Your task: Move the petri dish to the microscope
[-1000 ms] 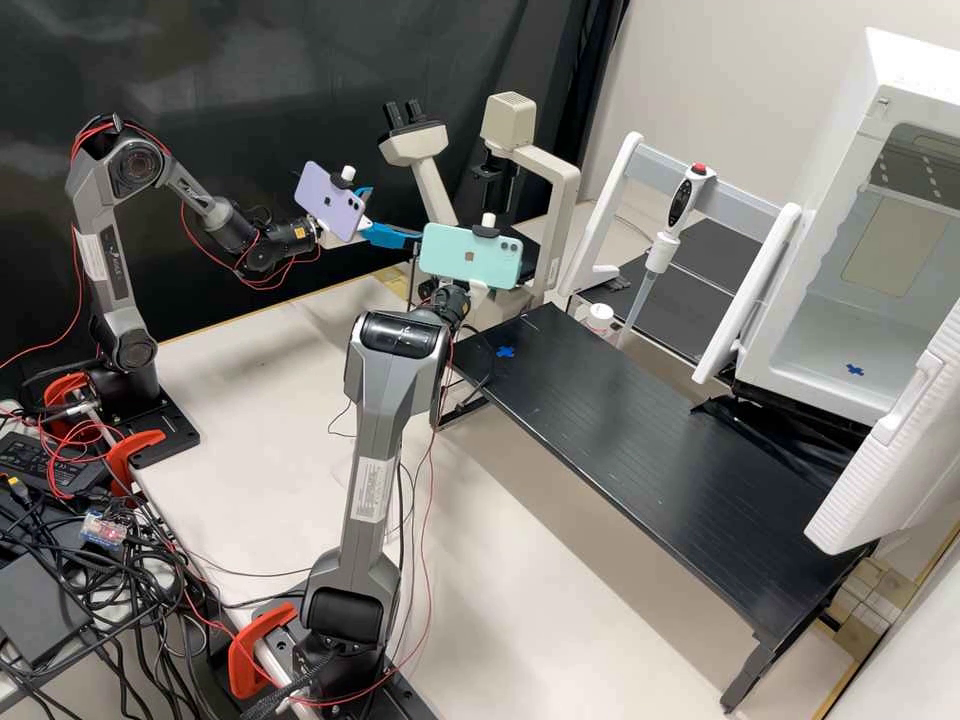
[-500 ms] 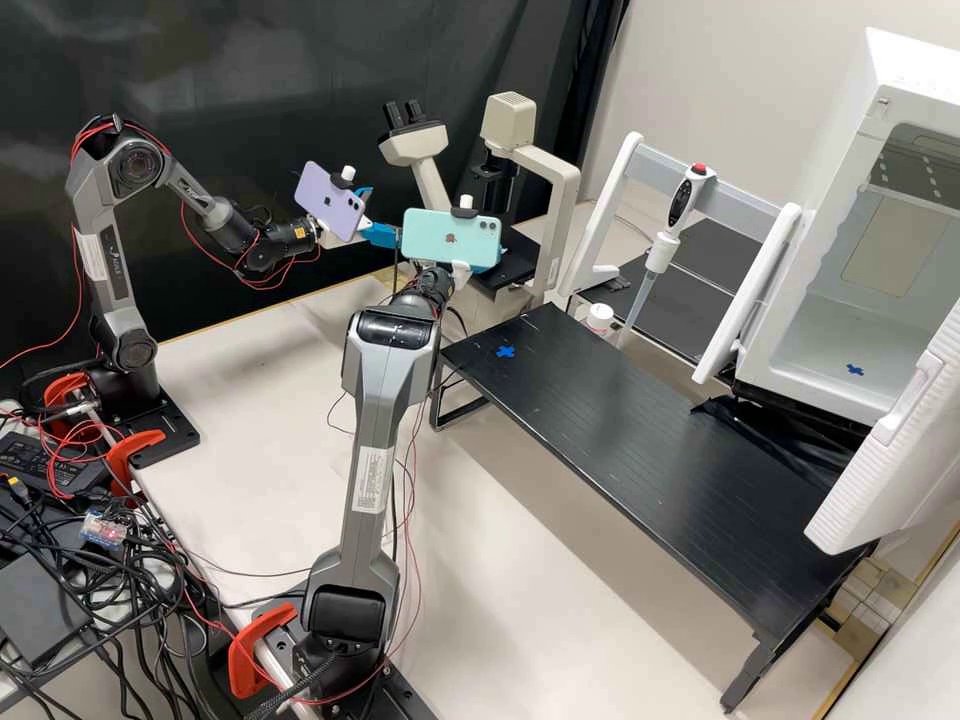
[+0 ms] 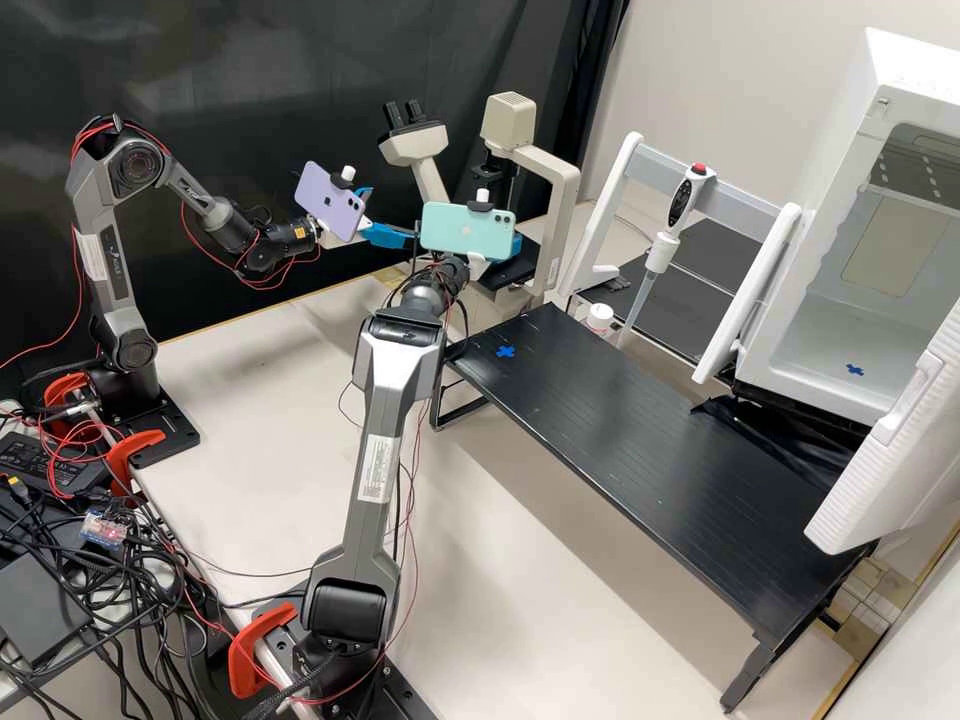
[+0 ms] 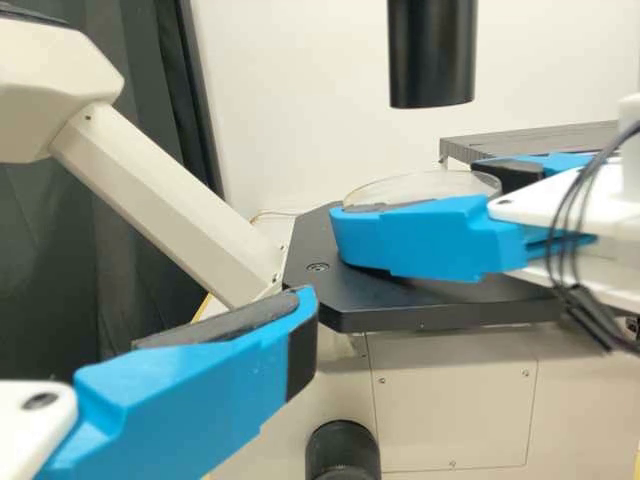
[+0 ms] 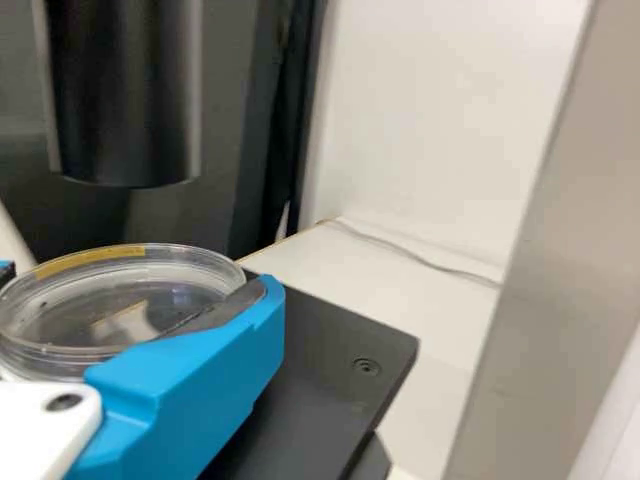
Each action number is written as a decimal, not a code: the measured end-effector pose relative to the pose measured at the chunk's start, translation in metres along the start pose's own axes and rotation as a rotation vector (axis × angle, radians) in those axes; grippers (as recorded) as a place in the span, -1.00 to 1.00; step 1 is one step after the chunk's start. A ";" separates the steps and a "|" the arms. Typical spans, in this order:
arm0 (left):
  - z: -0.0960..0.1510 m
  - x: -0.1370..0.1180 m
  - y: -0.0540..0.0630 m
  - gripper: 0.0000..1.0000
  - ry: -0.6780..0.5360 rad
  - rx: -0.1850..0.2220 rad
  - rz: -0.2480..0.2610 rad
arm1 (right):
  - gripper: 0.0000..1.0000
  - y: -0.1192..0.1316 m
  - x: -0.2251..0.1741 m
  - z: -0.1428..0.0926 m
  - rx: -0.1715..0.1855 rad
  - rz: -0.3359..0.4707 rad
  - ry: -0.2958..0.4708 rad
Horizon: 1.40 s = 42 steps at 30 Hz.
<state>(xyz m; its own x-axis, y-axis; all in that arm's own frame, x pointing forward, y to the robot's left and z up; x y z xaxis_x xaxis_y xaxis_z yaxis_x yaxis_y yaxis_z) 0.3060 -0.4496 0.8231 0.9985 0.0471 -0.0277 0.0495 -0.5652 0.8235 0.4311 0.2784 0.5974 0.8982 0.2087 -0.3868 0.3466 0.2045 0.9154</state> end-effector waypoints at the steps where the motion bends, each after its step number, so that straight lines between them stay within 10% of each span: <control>1: 0.000 0.000 0.000 1.00 0.000 0.000 0.000 | -1.00 0.000 0.002 0.001 -0.004 -0.003 -0.005; 15: 0.000 0.000 0.000 1.00 0.000 0.000 0.000 | -1.00 0.000 0.013 0.006 -0.029 -0.010 -0.047; 42: 0.000 0.000 0.000 1.00 0.000 0.000 0.000 | -1.00 0.017 0.002 0.015 0.037 -0.111 -0.069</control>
<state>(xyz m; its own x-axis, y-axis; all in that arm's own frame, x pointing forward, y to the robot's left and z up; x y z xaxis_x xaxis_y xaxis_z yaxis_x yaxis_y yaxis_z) 0.3060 -0.4496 0.8231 0.9985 0.0471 -0.0277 0.0495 -0.5652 0.8235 0.4433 0.2679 0.6141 0.8697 0.1200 -0.4788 0.4540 0.1866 0.8713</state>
